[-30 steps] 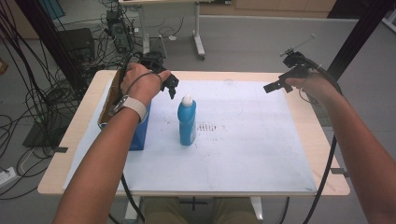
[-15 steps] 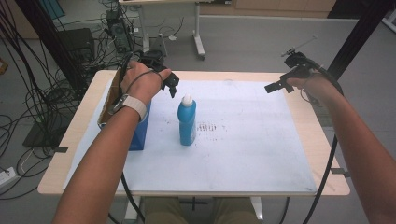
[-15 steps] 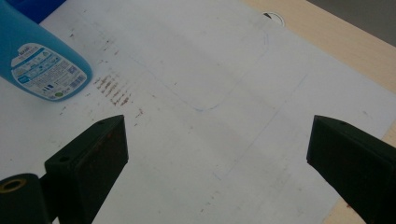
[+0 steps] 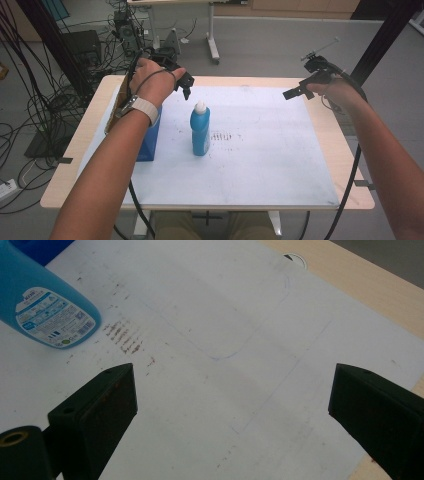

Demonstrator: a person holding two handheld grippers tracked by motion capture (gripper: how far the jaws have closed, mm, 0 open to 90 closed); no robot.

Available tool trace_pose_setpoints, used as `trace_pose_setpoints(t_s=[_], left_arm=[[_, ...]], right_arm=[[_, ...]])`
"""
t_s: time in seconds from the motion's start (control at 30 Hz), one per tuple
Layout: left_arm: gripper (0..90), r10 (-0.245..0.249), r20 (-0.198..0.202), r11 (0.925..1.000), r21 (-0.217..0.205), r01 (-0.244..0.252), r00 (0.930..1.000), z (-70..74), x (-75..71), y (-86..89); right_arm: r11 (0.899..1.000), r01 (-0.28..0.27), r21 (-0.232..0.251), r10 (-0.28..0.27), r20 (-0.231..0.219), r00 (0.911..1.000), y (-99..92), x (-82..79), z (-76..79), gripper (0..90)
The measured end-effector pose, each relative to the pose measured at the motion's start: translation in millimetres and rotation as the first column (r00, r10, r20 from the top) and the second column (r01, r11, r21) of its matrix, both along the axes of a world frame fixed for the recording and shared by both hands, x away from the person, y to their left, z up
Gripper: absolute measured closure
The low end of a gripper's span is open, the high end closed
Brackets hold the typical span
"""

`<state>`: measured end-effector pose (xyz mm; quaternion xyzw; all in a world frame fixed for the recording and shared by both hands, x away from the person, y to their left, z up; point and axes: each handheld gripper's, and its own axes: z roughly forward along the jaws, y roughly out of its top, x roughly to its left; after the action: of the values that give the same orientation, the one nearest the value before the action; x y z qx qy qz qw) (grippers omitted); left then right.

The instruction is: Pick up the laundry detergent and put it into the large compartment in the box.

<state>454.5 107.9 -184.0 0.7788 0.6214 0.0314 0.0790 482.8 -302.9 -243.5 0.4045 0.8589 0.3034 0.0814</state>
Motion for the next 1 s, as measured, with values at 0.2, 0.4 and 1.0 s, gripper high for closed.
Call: trace_pose_setpoints(t_s=[0.2, 0.4, 1.0], left_arm=[[4.4, -0.005, 0.002, 1.0000, 0.003, 0.005, 1.0000, 4.9, -1.3, -3.4], [4.4, -0.009, 0.016, 1.0000, 0.001, 0.009, 0.9998, 9.7, -3.9, -7.8], [4.5, -0.014, 0.037, 0.9998, -0.012, 0.015, 0.9992, 15.2, -7.1, -16.6]], right_arm=[[1.000, 0.002, 0.002, -0.002, 0.002, 1.0000, -0.6, -0.4, 0.4, 5.2], [1.000, 0.001, 0.003, -0.001, 0.003, 1.0000, -1.1, -0.8, 0.8, 5.2], [1.000, -0.002, 0.003, 0.002, 0.005, 1.0000, 0.4, -1.8, 2.2, 5.3]])
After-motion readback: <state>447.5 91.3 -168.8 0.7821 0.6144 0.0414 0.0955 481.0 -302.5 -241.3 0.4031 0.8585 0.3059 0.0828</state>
